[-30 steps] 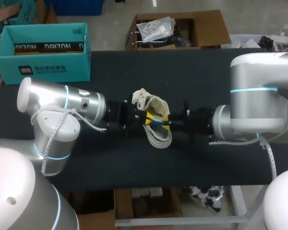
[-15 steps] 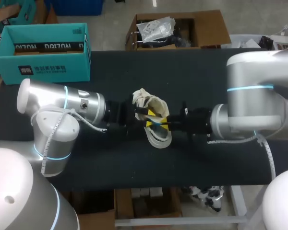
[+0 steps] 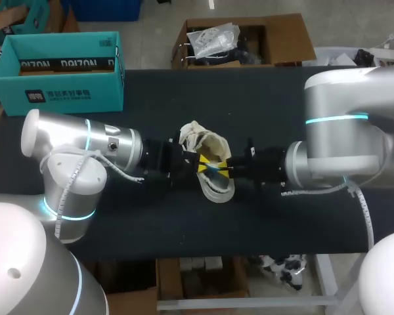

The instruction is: Open the shoe tongue, take the insole out of the shoe, put the insole back into the shoe, and pack the shoe into the shoebox

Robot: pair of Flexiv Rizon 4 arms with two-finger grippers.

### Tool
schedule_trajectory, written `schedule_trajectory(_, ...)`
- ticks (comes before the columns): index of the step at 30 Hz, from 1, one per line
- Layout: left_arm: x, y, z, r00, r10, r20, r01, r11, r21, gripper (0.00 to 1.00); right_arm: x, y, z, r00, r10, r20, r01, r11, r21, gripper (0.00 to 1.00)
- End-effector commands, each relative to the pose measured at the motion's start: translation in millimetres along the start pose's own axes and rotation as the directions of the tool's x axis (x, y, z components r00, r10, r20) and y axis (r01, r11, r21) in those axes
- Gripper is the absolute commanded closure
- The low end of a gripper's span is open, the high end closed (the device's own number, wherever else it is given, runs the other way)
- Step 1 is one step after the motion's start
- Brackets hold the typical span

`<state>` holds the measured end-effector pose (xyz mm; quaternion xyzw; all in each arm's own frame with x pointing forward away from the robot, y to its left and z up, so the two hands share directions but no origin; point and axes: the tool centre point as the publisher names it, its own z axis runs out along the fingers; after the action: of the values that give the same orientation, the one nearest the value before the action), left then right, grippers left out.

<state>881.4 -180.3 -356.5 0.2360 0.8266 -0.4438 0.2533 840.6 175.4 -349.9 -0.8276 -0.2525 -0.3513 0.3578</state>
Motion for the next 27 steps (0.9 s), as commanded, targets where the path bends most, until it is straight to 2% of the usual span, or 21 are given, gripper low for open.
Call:
schedule_trajectory(1,-3.3,6.9,6.7,1.000,-0.006,-0.009,0.006,1.000,0.000,1.00,0.3,11.8,21.1,1.000,0.007,0.024,-0.008,1.000,0.014,1.00)
schedule_trajectory(5,-3.7,2.3,1.8,1.000,-0.006,-0.004,0.006,1.000,0.010,1.00,-1.1,11.2,22.2,1.000,0.010,0.028,-0.011,1.000,0.016,1.00)
schedule_trajectory(6,-3.6,-0.2,-0.3,1.000,-0.002,-0.004,0.002,1.000,0.015,0.82,-1.7,10.3,20.6,0.999,0.008,0.032,-0.009,1.000,0.012,1.00)
schedule_trajectory(9,-3.2,-8.2,-8.3,1.000,0.008,-0.004,-0.008,1.000,0.025,0.00,-4.1,7.3,13.2,0.999,0.002,0.040,-0.002,1.000,-0.004,1.00)
schedule_trajectory(18,-5.3,-27.6,-45.5,1.000,0.015,-0.003,-0.015,0.999,0.038,0.00,-17.0,-3.1,-2.8,0.995,-0.005,0.098,0.011,0.998,-0.055,1.00)
schedule_trajectory(27,-9.3,-35.7,-84.1,0.996,-0.052,0.066,0.050,0.998,0.032,0.00,-38.0,1.5,20.1,0.978,0.038,0.207,-0.030,0.999,-0.040,1.00)
